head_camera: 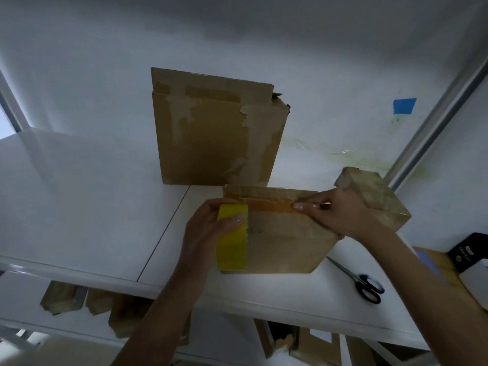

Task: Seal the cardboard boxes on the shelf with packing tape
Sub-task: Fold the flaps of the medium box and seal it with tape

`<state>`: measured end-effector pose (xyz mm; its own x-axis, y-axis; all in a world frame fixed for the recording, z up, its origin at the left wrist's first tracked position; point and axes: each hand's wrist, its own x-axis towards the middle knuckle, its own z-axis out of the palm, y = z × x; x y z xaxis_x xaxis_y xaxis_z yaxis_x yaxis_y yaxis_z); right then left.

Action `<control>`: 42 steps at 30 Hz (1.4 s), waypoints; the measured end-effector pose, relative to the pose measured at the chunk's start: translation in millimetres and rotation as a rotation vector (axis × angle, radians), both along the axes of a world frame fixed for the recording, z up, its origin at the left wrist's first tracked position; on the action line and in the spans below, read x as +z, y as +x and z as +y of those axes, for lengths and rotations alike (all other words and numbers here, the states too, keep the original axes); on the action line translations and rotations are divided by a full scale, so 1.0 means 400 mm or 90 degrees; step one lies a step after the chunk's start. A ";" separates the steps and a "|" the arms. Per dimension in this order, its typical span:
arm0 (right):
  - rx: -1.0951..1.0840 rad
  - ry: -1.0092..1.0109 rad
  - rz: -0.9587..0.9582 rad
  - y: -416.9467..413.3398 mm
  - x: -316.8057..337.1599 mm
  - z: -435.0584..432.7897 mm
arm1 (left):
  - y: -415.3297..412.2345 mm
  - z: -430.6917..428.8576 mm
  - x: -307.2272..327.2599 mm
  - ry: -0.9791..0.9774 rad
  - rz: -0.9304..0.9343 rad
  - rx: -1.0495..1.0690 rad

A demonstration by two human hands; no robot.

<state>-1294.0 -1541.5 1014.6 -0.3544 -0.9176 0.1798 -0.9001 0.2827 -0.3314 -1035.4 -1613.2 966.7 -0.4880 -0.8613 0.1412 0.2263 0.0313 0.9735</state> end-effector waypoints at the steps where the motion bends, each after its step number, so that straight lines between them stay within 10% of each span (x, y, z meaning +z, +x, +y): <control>1: 0.023 -0.053 0.081 0.002 -0.023 -0.009 | -0.004 -0.004 0.001 0.009 -0.004 0.002; 12: 0.167 -0.249 0.086 0.034 -0.113 -0.066 | -0.132 -0.078 0.077 0.227 0.070 0.046; 27: 0.050 -0.251 -0.258 0.032 -0.103 -0.057 | -0.291 -0.097 0.081 0.403 0.159 0.017; 42: 0.002 -0.237 -0.127 0.024 -0.133 -0.073 | -0.277 -0.112 0.119 0.540 0.215 0.114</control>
